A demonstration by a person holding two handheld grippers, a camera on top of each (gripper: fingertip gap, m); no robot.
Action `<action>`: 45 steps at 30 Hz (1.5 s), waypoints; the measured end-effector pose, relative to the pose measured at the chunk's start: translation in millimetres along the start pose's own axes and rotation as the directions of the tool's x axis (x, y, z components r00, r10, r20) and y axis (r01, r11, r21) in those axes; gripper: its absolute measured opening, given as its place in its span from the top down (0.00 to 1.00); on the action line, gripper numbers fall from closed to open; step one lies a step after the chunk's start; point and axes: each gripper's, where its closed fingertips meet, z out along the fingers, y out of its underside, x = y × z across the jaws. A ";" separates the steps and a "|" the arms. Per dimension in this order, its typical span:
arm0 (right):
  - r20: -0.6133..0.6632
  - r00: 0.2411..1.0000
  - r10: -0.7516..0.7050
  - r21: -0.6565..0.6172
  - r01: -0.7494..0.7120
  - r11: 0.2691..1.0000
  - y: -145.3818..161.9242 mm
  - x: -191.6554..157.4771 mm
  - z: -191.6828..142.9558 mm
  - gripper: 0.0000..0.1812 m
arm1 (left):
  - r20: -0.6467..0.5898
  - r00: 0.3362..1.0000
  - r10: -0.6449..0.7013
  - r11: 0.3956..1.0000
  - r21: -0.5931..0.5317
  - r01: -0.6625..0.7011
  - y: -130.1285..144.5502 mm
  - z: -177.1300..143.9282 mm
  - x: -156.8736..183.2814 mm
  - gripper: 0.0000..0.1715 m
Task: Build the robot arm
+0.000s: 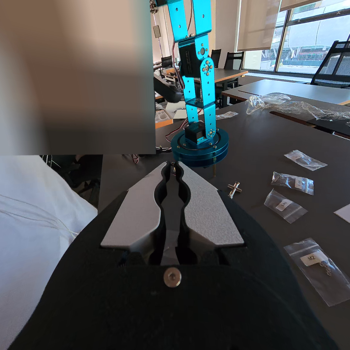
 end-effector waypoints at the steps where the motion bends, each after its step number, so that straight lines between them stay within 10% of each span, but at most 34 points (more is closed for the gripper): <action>1: 0.002 1.000 0.000 -0.001 0.000 1.000 1.3 -1.0 -0.1 0.98 | 0.002 1.000 -0.003 1.000 -0.026 0.003 1.2 0.9 0.1 0.67; 30: -0.060 0.996 0.067 0.076 -0.062 0.995 14.6 6.7 -41.4 0.98 | -0.062 0.997 -0.039 0.956 -0.292 0.019 11.8 3.3 1.4 0.68; 38: -0.070 0.994 0.085 0.086 -0.079 0.993 14.7 9.4 -46.1 0.98 | -0.160 0.982 -0.096 0.993 -0.087 0.083 24.2 -0.7 2.1 0.69; 45: -0.063 0.996 0.066 0.057 -0.063 0.996 8.1 8.9 -35.0 0.98 | -0.406 0.914 -0.031 0.908 0.371 0.196 20.6 -24.1 12.9 0.69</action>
